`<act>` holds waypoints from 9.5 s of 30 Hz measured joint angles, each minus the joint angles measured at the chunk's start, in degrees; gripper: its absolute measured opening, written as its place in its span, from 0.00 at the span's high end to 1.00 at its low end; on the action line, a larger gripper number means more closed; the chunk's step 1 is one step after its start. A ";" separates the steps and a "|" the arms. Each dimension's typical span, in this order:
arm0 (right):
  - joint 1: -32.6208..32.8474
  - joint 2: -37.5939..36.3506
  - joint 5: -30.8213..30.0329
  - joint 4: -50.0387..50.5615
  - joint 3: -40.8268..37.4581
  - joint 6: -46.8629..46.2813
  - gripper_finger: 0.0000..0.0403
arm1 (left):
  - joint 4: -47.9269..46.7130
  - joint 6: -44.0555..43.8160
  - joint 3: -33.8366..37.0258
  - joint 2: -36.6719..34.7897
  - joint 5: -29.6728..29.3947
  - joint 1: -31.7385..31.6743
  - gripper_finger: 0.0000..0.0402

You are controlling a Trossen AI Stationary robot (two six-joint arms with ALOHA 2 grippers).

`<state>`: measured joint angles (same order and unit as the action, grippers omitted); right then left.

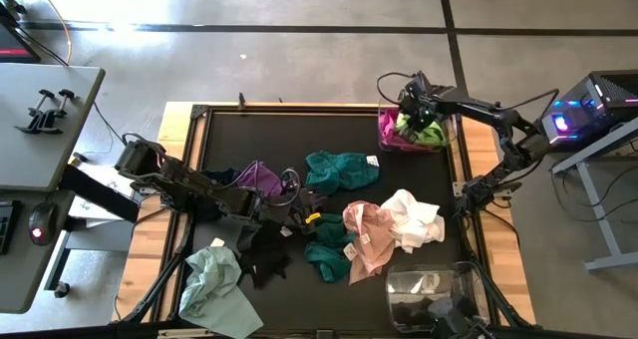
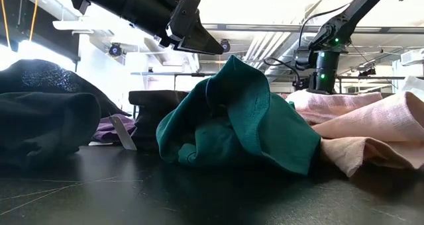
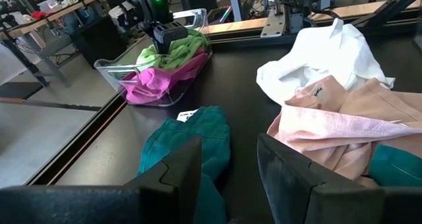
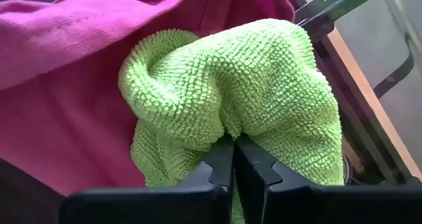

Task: Sort towels by color in basket
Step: Put the light green towel into the top transparent bin, then put the white towel into the top transparent bin

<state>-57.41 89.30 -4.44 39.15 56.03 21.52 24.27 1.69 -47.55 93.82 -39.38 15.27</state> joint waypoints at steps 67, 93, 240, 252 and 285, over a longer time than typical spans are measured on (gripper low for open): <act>0.76 -9.67 -13.43 -2.08 0.22 -8.92 0.57 | -0.01 -0.14 0.00 0.00 0.02 -0.02 0.67; 48.07 -32.41 16.05 13.74 -13.42 -32.14 0.65 | 0.00 -0.80 0.00 0.00 0.03 0.13 0.67; 3.45 -18.84 -2.01 5.63 0.02 -22.88 0.59 | 2.65 0.49 -0.02 0.02 4.48 0.04 0.67; 3.43 -8.27 0.52 5.63 -4.11 -23.95 0.80 | 2.62 0.49 -0.02 0.02 4.48 0.04 0.67; 1.52 -0.27 3.01 -1.03 1.63 -17.49 0.91 | 2.99 -0.04 -0.02 0.02 4.48 0.66 0.67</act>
<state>-55.89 89.02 -1.43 38.12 57.66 4.03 27.27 1.65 -47.57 93.84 -34.89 15.92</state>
